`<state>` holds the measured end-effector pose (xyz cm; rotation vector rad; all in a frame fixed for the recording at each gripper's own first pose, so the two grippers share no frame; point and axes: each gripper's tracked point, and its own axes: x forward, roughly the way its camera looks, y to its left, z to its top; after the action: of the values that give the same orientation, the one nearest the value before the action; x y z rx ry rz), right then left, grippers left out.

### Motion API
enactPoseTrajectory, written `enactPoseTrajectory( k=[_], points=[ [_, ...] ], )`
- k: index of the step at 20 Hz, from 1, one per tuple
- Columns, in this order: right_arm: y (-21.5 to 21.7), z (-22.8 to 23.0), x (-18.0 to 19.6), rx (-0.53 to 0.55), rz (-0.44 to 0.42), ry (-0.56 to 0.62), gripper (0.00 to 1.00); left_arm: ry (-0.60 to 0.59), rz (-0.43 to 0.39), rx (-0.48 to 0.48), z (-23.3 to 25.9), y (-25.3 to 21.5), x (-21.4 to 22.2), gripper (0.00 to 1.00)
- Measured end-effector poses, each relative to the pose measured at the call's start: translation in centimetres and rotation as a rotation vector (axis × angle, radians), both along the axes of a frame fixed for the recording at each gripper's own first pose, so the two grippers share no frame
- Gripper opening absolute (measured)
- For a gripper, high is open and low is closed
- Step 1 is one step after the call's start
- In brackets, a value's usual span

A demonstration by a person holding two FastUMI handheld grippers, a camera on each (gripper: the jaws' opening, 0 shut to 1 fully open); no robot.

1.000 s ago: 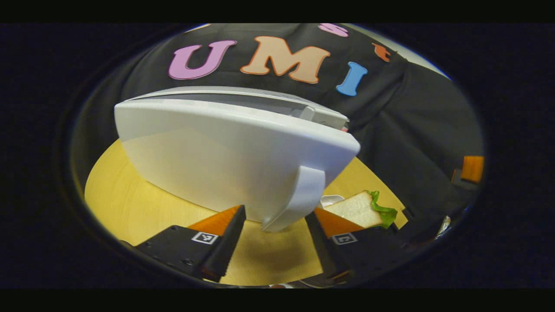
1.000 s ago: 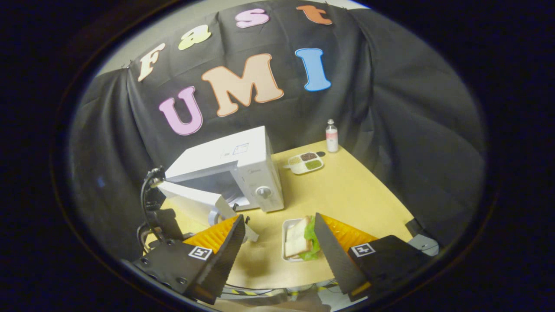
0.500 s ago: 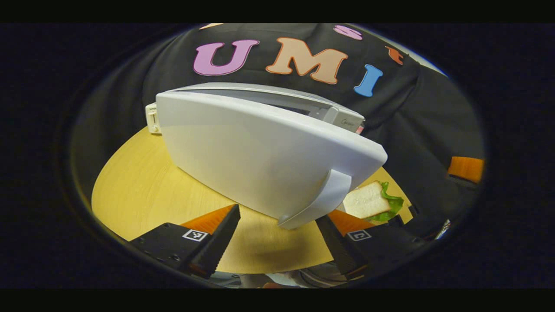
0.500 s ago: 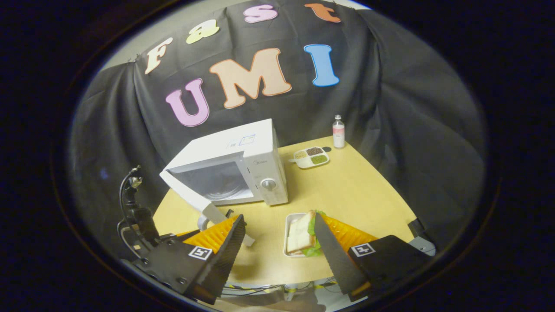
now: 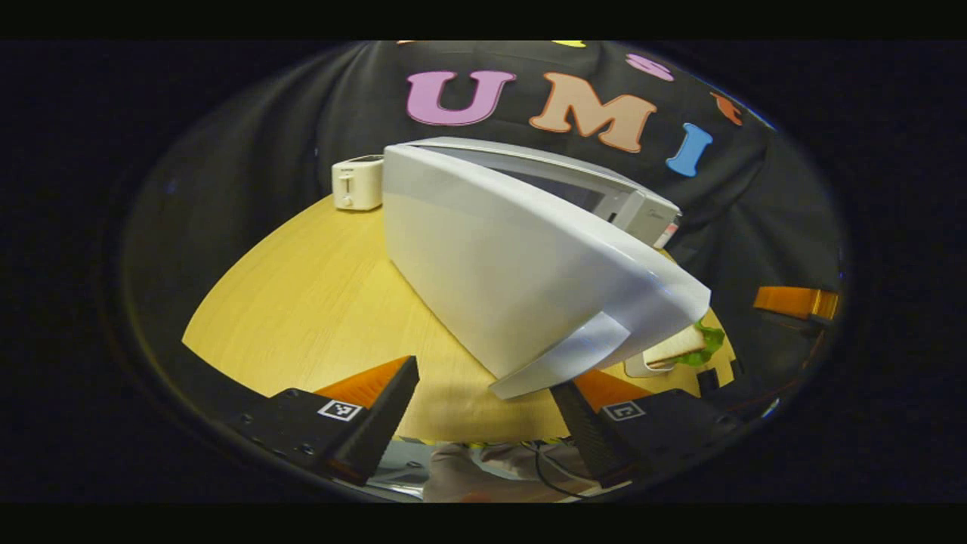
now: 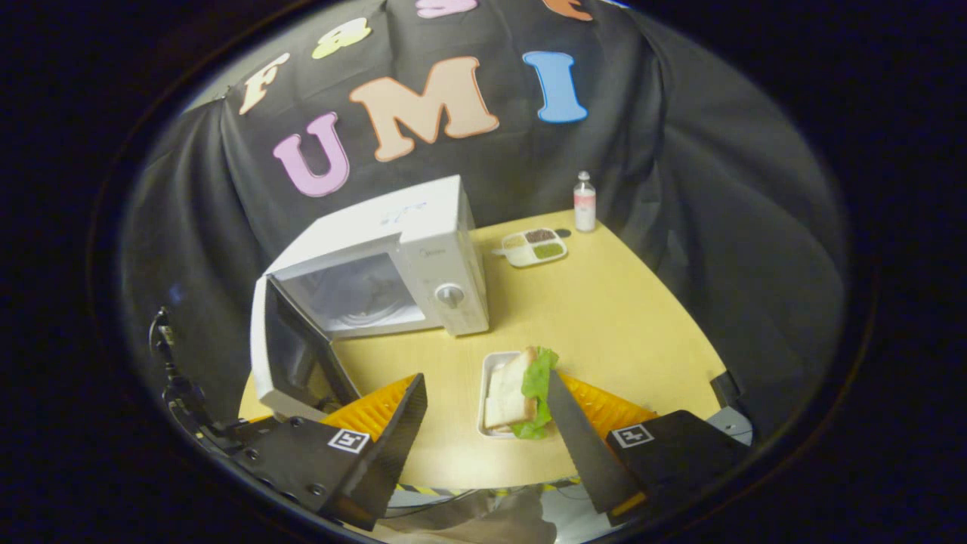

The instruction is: Open the microwave oven with the left hand, put the food in, and close the microwave oven.

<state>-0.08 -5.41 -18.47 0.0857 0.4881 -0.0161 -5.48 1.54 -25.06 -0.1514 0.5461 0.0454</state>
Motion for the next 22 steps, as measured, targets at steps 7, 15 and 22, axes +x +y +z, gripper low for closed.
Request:
enactPoseTrajectory(
  k=[7,15,22],
  points=[
    [-2.8,-5.3,2.8,0.043,-0.025,0.176,0.99,0.018,0.209,0.026,0.0,6.4,-4.2,0.99],
    [-3.6,-9.7,5.6,0.17,-0.042,0.302,0.98,0.02,0.373,-0.046,0.3,9.6,-7.6,0.97],
    [-2.9,-11.1,6.9,0.179,-0.018,0.352,0.97,-0.02,0.554,0.008,1.9,14.5,-10.6,0.94]
  ],
)
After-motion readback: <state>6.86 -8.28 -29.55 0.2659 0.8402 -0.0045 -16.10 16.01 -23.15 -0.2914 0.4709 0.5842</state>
